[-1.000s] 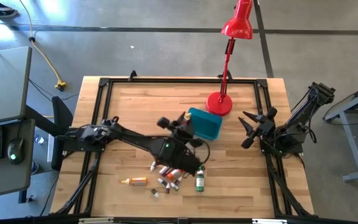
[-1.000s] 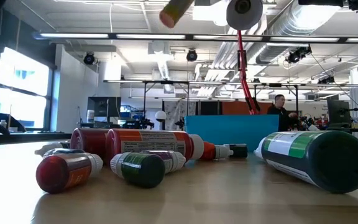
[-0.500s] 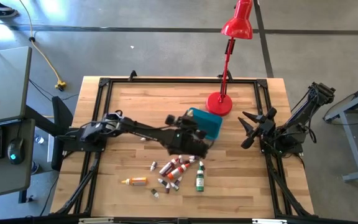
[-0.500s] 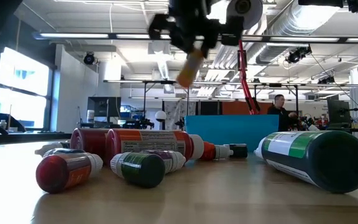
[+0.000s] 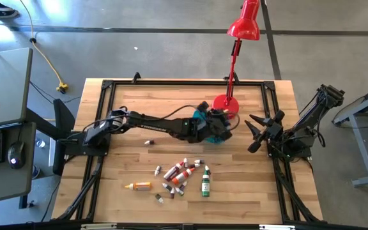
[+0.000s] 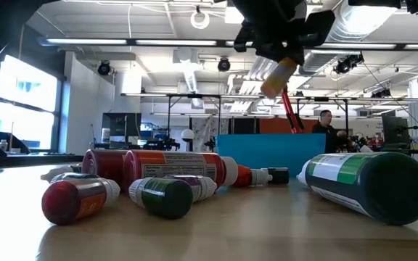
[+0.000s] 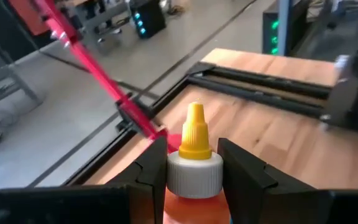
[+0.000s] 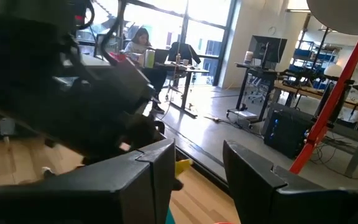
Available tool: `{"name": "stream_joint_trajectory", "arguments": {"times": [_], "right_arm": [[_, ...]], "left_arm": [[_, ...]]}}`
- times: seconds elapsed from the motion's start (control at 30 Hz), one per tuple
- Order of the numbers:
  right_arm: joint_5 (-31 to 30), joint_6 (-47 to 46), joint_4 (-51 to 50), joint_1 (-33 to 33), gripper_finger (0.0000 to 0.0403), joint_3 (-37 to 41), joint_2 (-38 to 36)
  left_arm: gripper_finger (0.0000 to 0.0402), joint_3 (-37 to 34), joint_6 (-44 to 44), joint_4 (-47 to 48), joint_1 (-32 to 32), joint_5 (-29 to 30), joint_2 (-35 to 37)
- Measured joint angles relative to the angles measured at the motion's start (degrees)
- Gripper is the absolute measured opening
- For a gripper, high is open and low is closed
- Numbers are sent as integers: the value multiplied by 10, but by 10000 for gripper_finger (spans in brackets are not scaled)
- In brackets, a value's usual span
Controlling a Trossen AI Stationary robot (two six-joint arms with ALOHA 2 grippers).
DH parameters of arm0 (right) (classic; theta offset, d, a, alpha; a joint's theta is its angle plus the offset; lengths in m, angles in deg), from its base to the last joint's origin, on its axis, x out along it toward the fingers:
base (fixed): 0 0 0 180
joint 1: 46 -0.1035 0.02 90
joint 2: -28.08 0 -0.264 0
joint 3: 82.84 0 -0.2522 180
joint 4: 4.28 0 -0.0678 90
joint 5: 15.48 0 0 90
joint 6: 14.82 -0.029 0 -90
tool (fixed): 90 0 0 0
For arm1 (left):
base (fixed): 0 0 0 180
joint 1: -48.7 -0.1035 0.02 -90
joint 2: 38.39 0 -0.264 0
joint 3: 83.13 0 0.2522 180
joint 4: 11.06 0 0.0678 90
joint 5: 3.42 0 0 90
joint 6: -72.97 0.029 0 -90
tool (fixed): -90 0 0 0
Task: Pick & Place food coloring
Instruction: Put the big yellow food coloring bottle into the blue container
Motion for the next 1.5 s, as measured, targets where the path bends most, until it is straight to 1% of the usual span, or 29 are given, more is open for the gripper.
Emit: {"name": "stream_joint_trajectory", "arguments": {"times": [0.07, 0.27, 0.47, 0.57, 0.63, 0.67, 0.77, 0.9, 0.97, 1.1, 1.2, 1.37, 1.5], "right_arm": [[-1, 3, 0, 0, 129, 0, 0], [-2, 3, 1, -9, 129, 0, 0], [-1, 19, 28, -48, 129, 0, 0], [-4, 35, 43, -66, 129, 0, -1], [-18, 41, 44, -75, 129, 0, -1], [-28, 41, 44, -79, 129, 0, 0], [-35, 41, 44, -85, 129, 0, -1], [-32, 41, 43, -85, 129, 0, -1], [-33, 42, 43, -85, 129, 0, -1], [-33, 43, 43, -85, 129, 0, -1], [-33, 43, 43, -85, 129, 0, -1], [-33, 43, 43, -85, 129, 0, -1], [-33, 43, 43, -85, 129, 0, -1]], "left_arm": [[107, 0, -1, -14, -5, -2, 0], [107, -5, -3, -82, -23, -71, 2], [107, -69, 34, -243, -34, -145, 2], [107, -121, 44, -341, -40, -190, 2], [107, -163, 41, -410, -45, -222, 2], [107, -187, 38, -448, -46, -229, 2], [107, -259, 34, -562, -49, -231, 2], [107, -349, 45, -721, -49, -260, 2], [107, -387, 49, -768, -48, -263, 2], [107, -442, 44, -821, -48, -262, 2], [107, -465, 42, -825, -44, -247, 2], [107, -489, 57, -838, -35, -204, 2], [107, -496, 57, -853, -37, -203, 2]]}}
